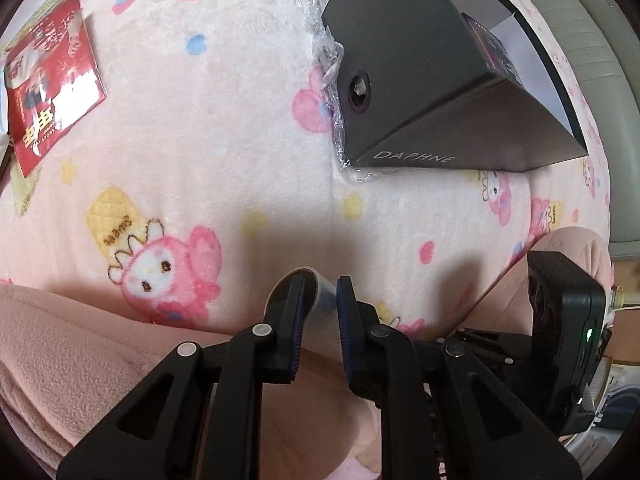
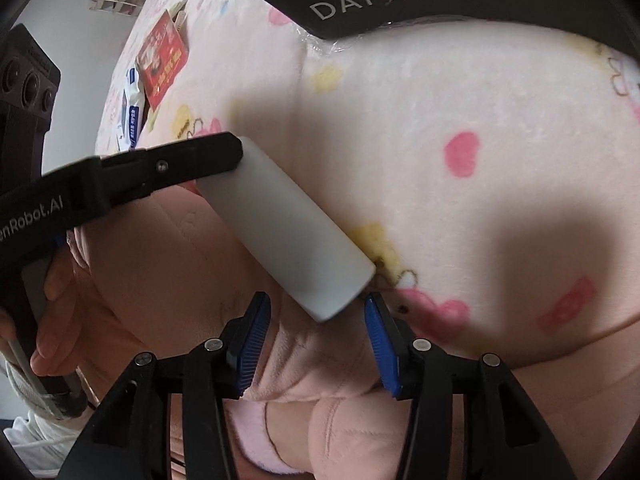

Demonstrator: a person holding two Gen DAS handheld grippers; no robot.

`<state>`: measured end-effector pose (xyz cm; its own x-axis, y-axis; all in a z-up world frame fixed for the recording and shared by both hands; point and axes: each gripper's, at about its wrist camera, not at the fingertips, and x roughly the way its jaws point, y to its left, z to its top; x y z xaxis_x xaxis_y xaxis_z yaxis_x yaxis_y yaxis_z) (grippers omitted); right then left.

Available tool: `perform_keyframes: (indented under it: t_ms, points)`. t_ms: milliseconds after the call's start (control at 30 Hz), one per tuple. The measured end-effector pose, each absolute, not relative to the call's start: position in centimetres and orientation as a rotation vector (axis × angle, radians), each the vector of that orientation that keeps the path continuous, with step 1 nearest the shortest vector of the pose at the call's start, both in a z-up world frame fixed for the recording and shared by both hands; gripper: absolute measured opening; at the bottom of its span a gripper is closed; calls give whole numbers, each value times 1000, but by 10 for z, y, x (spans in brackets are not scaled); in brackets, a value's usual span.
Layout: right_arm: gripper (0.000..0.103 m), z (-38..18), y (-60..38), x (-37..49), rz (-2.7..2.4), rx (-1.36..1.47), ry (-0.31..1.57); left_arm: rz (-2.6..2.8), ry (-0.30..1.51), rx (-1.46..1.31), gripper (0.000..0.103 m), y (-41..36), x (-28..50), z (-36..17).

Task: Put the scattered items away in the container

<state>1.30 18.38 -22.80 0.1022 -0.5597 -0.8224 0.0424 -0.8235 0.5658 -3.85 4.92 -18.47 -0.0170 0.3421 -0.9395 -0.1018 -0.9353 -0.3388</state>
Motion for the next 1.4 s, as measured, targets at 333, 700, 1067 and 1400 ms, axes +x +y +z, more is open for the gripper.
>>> perform_keyframes:
  t_ms: [333, 700, 1067, 1400]
  points:
    - [45, -189, 208, 4, -1936, 1760, -629, 2040, -370, -1874, 21, 41, -25, -160]
    - [45, -68, 236, -31, -2211, 1384, -546, 2173, -348, -1568, 22, 47, -55, -47]
    - [45, -70, 270, -143, -2322, 1429, -578, 2219, -356, -1602, 22, 90, -166, -65]
    - [43, -126, 286, -190, -2239, 1594, -629, 2259, -269, -1758, 24, 107, -204, -110]
